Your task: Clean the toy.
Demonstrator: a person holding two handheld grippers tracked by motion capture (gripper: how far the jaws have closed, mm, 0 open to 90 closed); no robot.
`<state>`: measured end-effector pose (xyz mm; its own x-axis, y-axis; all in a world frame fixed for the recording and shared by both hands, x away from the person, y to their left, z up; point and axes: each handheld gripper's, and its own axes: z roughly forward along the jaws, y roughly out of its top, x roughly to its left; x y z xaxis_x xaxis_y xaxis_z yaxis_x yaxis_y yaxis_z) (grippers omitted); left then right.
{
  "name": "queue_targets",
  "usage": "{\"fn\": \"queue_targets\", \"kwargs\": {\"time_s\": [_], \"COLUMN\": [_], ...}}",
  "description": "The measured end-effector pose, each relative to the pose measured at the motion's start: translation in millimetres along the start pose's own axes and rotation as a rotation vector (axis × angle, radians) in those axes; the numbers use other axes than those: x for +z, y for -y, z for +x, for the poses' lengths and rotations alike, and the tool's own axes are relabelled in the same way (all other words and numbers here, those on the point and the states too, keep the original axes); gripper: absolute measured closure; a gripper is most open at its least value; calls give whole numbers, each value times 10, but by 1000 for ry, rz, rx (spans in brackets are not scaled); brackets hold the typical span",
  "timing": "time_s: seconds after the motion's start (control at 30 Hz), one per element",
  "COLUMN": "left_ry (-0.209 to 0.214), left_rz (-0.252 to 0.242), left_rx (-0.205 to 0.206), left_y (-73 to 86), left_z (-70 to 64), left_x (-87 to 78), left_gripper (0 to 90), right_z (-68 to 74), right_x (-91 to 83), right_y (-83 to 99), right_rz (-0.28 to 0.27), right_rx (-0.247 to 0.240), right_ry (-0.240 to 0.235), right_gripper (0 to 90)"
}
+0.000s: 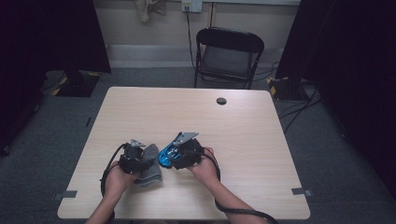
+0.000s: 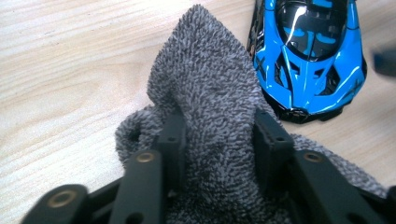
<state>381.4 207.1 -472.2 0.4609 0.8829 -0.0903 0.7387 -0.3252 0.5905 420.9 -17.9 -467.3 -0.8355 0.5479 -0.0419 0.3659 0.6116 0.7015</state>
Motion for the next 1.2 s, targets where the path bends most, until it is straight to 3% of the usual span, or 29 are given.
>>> {"fn": "queue_targets", "kwargs": {"time_s": [0.2, 0.37, 0.53, 0.67, 0.93, 1.03, 1.2], "left_ry": [30, 36, 39, 43, 72, 82, 115], "left_rz": [-15, -21, -35, -39, -56, -44, -8], "left_rx": [-11, -13, -21, -29, -18, 8, 5], "left_y": [16, 26, 39, 39, 24, 5, -9], "left_z": [36, 42, 33, 27, 8, -21, -103], "left_x": [3, 0, 6, 11, 39, 45, 26], "left_gripper": [636, 634, 630, 629, 627, 645, 695], "right_z": [-146, -101, -108, -157, -187, -197, -190], "right_x": [121, 185, 201, 237, 244, 242, 241], "right_y": [-80, -71, -36, -32, -9, -14, -30], "right_rz": [19, 6, -21, -13, -28, -19, -2], "right_rx": [0, -30, -28, 7, 11, 18, 23], "right_ry": [-12, 24, 18, 15, 13, 15, 21], "right_gripper": [154, 140, 111, 34, 22, 22, 23]}}
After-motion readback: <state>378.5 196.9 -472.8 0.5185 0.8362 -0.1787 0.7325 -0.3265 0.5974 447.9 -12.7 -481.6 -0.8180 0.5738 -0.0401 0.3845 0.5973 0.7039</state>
